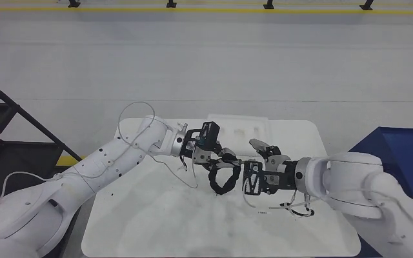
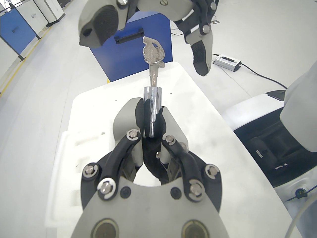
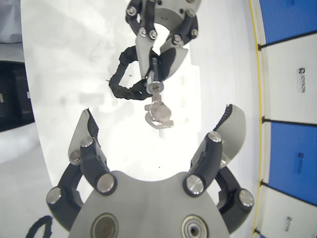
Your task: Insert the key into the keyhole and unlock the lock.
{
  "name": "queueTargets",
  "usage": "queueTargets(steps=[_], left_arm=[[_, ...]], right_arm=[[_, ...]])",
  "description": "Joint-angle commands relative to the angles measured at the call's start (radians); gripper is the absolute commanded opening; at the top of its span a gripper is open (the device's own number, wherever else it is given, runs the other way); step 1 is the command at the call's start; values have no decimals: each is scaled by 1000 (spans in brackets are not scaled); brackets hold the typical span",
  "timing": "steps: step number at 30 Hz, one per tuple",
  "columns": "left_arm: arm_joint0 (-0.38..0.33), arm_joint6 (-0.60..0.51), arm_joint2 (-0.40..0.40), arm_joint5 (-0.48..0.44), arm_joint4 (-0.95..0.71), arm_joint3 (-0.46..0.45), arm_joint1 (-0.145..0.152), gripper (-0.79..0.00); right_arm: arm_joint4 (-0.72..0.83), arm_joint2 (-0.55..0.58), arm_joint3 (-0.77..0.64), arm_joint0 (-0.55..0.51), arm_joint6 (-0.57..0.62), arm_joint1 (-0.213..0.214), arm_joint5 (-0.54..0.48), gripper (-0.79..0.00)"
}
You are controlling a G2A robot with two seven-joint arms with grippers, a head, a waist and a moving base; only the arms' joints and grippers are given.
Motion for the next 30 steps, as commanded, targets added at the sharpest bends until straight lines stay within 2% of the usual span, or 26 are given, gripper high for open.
queueTargets(steps=[1,2,4,6,7,9,15,18,21,24,30], left_arm=[[2,-10,1,0,-10,-4,3,-785],[3,-14,2,0,-15,-6,4,-785],[4,-22,4,0,-23,-9,5,-785],[5,-28,6,0,-30,-9,6,-785],[5,-31,7,0,-33,-8,7,-785],[6,-35,11,0,-40,-5,7,-785],[9,-42,27,0,-57,3,5,-785],[5,-45,34,0,-62,7,3,-785],[1,-45,40,0,-66,13,-1,-785],[-4,-41,46,0,-70,19,-4,-785],[-11,-31,57,0,-69,30,-9,-785]], right_arm=[[-43,-5,-7,3,-33,9,-33,0],[-61,-6,-13,3,-46,13,-46,0],[-95,-4,-25,1,-62,18,-62,-55],[-129,-3,-36,-7,-69,22,-69,-256],[-142,-1,-41,-10,-71,24,-71,-391],[-165,2,-50,-20,-76,26,-71,-465],[-236,7,-79,-45,-101,29,-63,-616],[-267,5,-88,-54,-112,29,-58,-656],[-288,4,-89,-61,-130,29,-53,-748],[-302,3,-84,-67,-145,29,-52,-785],[-264,15,-65,-81,-171,29,-17,-785]])
